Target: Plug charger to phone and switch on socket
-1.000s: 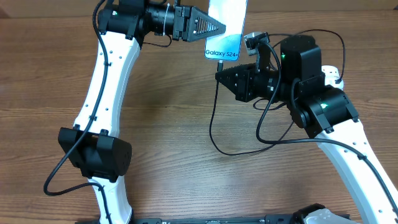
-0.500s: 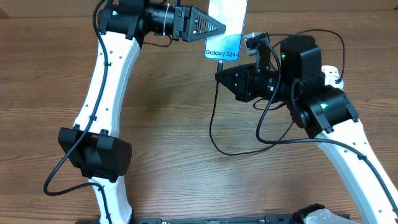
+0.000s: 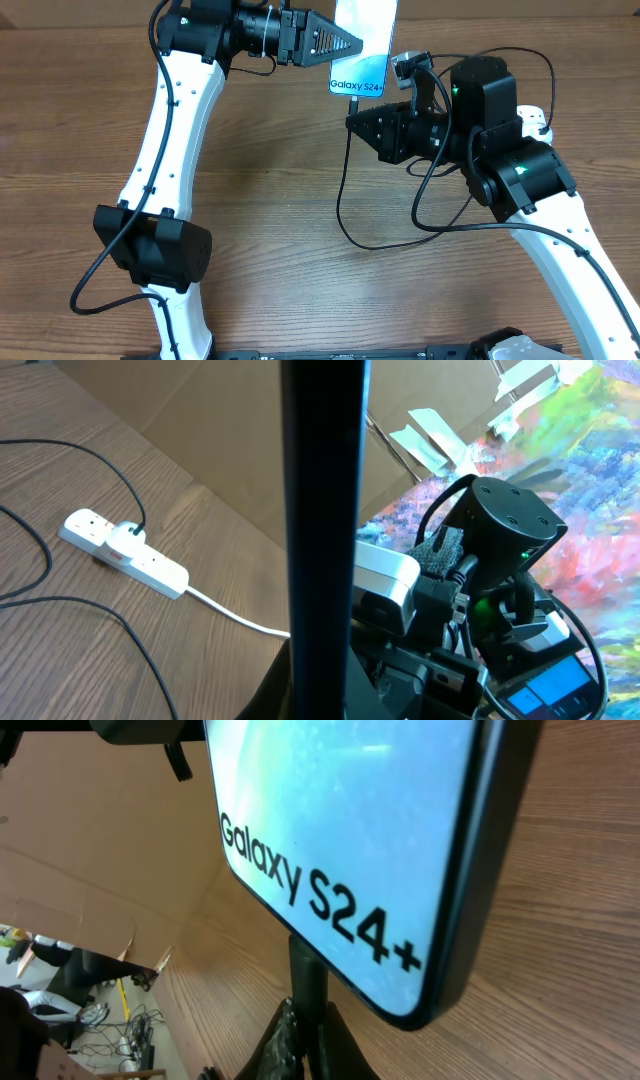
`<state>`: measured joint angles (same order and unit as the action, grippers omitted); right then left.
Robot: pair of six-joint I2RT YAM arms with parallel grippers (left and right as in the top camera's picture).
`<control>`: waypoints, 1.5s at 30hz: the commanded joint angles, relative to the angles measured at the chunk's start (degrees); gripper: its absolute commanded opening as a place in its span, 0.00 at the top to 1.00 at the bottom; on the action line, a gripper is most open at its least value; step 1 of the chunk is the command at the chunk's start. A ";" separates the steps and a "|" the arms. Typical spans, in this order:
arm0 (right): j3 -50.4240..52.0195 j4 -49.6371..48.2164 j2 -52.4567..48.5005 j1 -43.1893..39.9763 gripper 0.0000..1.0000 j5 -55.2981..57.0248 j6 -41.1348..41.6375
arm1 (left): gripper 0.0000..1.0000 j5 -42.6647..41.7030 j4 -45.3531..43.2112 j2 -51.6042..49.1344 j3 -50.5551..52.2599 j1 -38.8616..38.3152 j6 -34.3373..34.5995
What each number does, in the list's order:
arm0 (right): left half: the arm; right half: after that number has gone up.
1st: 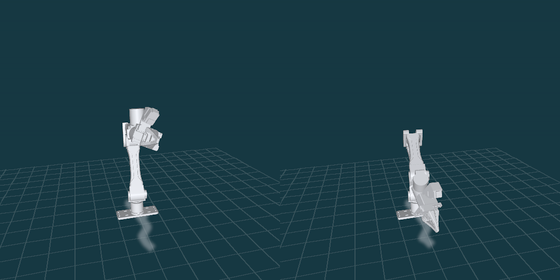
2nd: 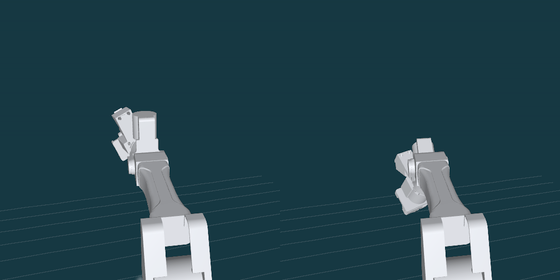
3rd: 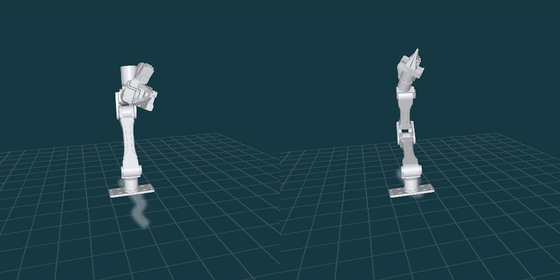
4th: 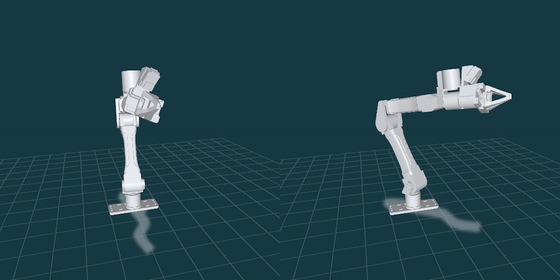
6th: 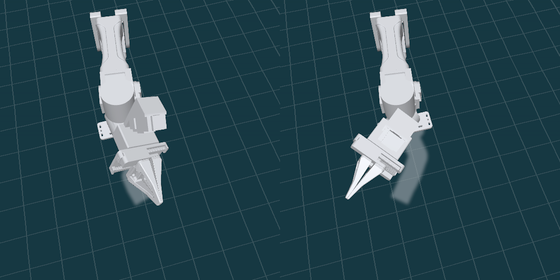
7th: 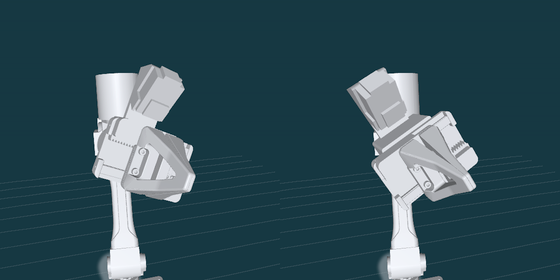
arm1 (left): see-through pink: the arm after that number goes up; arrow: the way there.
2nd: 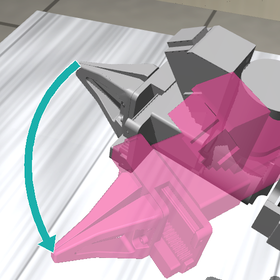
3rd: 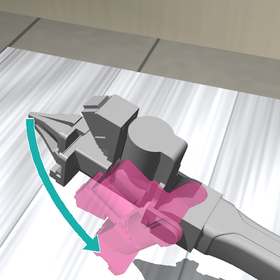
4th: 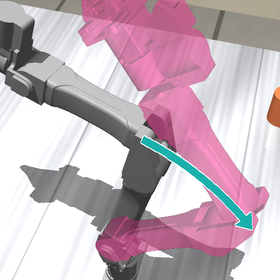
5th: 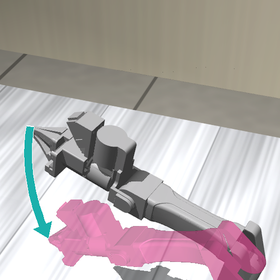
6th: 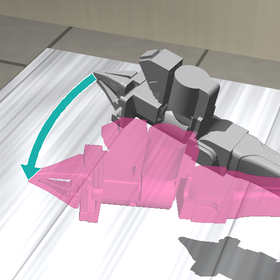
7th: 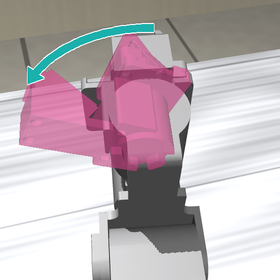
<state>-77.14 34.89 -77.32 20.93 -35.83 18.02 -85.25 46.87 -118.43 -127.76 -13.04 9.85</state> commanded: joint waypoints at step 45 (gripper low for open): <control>-2.51 -0.33 0.81 0.22 0.96 -0.09 0.22 | 0.96 -1.53 -0.39 0.46 -0.52 -0.11 -2.14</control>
<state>-77.25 35.11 -77.32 21.08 -34.39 18.04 -85.52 46.89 -118.43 -127.76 -13.04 8.82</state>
